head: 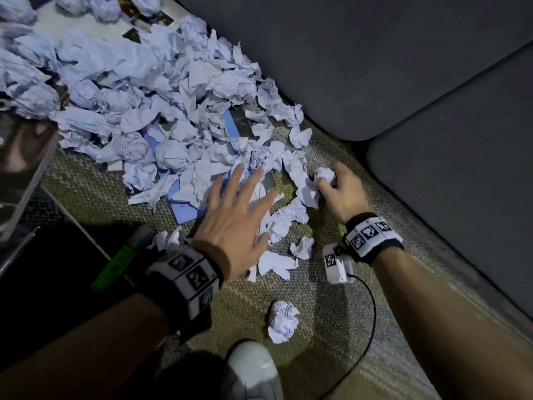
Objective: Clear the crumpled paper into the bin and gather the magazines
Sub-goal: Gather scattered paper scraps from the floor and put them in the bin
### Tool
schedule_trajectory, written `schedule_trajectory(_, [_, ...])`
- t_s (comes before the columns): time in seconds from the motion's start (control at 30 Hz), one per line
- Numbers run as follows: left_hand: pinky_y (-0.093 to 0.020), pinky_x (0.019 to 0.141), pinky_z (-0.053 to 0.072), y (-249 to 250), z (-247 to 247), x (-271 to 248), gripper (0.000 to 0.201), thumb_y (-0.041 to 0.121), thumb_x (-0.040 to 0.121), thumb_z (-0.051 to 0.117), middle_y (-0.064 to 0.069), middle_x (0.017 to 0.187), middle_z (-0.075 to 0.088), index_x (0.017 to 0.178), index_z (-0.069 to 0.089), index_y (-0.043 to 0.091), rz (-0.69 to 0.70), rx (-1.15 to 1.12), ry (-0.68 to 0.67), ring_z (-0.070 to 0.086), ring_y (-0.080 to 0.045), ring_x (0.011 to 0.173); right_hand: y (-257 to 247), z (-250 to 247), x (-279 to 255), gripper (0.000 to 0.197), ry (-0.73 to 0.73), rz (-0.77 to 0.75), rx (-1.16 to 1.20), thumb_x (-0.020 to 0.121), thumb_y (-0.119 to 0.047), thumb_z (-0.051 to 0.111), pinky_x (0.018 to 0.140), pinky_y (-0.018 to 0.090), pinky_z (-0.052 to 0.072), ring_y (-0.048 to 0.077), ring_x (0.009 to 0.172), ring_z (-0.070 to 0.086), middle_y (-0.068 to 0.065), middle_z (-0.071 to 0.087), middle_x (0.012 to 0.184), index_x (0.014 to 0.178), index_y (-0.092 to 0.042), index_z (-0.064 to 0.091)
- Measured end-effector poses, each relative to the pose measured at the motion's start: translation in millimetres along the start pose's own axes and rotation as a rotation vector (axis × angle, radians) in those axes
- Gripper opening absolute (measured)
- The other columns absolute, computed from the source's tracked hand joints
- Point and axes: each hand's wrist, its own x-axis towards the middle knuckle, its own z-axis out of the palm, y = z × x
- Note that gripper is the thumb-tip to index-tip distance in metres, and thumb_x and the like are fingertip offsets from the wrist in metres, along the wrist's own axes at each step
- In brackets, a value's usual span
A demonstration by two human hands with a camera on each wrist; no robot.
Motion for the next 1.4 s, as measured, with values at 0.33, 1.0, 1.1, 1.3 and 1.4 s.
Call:
schedule_trajectory(0.33, [-0.051, 0.104, 0.030, -34, -3, 98, 0.062, 0.049, 0.085, 0.059, -0.015, 0.147, 0.023, 0.136, 0.032, 0.024, -0.021, 0.176, -0.163, 0.025, -0.043, 0.131, -23, 22, -13, 0.044, 0.063, -0.103, -0.255, 0.090, -0.050, 0.034, 0.093, 0.042, 0.045, 0.022, 0.104, 0.045, 0.010, 0.047, 0.117, 0.107, -0.011, 0.045])
schedule_trajectory(1.0, [-0.034, 0.057, 0.047, -46, -21, 64, 0.024, 0.036, 0.074, 0.060, 0.019, 0.059, 0.053, 0.059, 0.043, 0.031, -0.260, -0.759, 0.265, 0.044, -0.012, 0.051, -40, 17, 27, 0.033, 0.161, -0.108, 0.221, 0.074, -0.026, 0.060, 0.065, 0.025, 0.052, 0.015, 0.069, 0.062, -0.003, 0.069, 0.084, 0.106, -0.029, 0.055])
schedule_trajectory(1.1, [-0.034, 0.059, 0.046, -49, -22, 61, 0.021, 0.031, 0.075, 0.063, 0.018, 0.055, 0.053, 0.066, 0.044, 0.025, -0.274, -0.761, 0.249, 0.046, -0.014, 0.053, -49, 0, 56, 0.048, 0.175, -0.038, 0.069, 0.082, -0.042, 0.057, 0.091, 0.029, 0.048, 0.020, 0.105, 0.061, 0.001, 0.065, 0.119, 0.126, -0.025, 0.049])
schedule_trajectory(1.3, [-0.028, 0.054, 0.041, -51, -25, 58, 0.016, 0.036, 0.076, 0.062, 0.007, 0.057, 0.055, 0.071, 0.051, 0.025, -0.271, -0.687, 0.194, 0.049, -0.011, 0.052, -54, 34, 88, 0.042, -0.015, 0.076, -0.222, 0.086, -0.047, 0.056, 0.089, 0.041, 0.048, 0.040, 0.103, 0.059, 0.020, 0.064, 0.110, 0.112, -0.014, 0.052])
schedule_trajectory(1.4, [-0.036, 0.064, 0.051, -54, -25, 55, 0.023, 0.042, 0.072, 0.060, 0.004, 0.062, 0.055, 0.067, 0.049, 0.023, -0.298, -0.694, 0.182, 0.054, -0.023, 0.065, -54, 31, 85, 0.031, 0.011, 0.015, -0.218, 0.085, -0.038, 0.054, 0.087, 0.039, 0.049, 0.040, 0.099, 0.061, 0.019, 0.067, 0.102, 0.108, -0.017, 0.058])
